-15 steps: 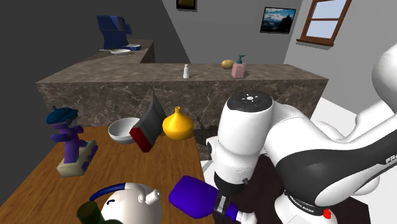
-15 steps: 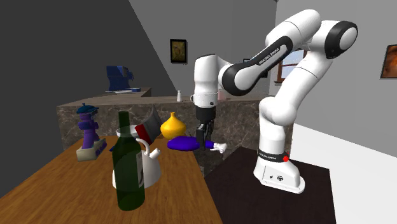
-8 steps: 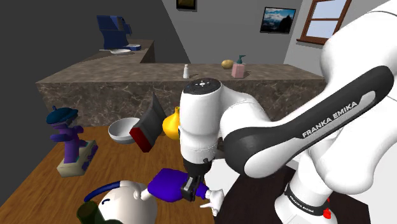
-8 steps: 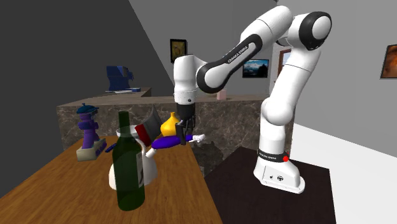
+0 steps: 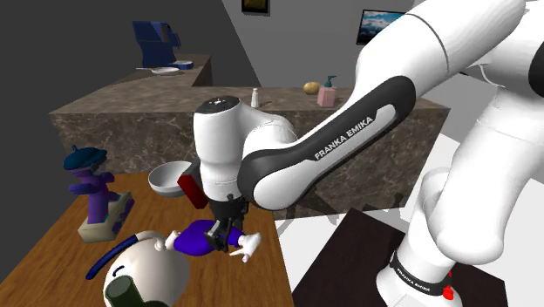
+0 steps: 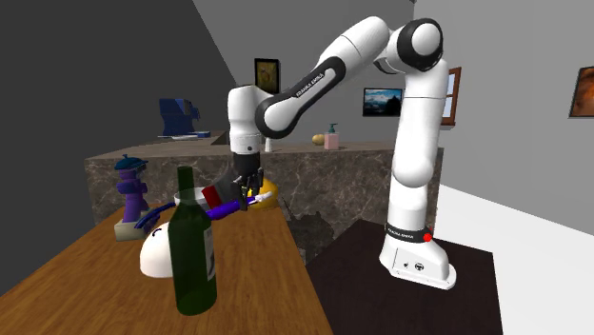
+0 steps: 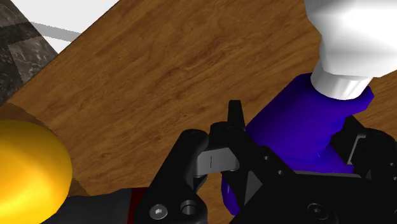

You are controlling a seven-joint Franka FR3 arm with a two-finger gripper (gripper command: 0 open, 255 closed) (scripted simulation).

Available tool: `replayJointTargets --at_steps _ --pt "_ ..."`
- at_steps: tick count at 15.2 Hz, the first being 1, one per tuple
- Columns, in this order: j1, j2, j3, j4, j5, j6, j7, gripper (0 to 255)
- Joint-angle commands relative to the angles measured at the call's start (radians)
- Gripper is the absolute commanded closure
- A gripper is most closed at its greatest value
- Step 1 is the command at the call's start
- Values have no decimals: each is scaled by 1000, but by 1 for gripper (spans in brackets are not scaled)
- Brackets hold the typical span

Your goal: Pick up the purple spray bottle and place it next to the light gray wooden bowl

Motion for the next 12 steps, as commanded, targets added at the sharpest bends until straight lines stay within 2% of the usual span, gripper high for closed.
replayJointTargets --at_steps 1,6,12 --pt "-17 81 -7 85 -45 -11 5 255" --pt "-29 260 -33 299 -132 -64 6 255" --pt "-11 480 -71 603 -207 -162 -13 255"
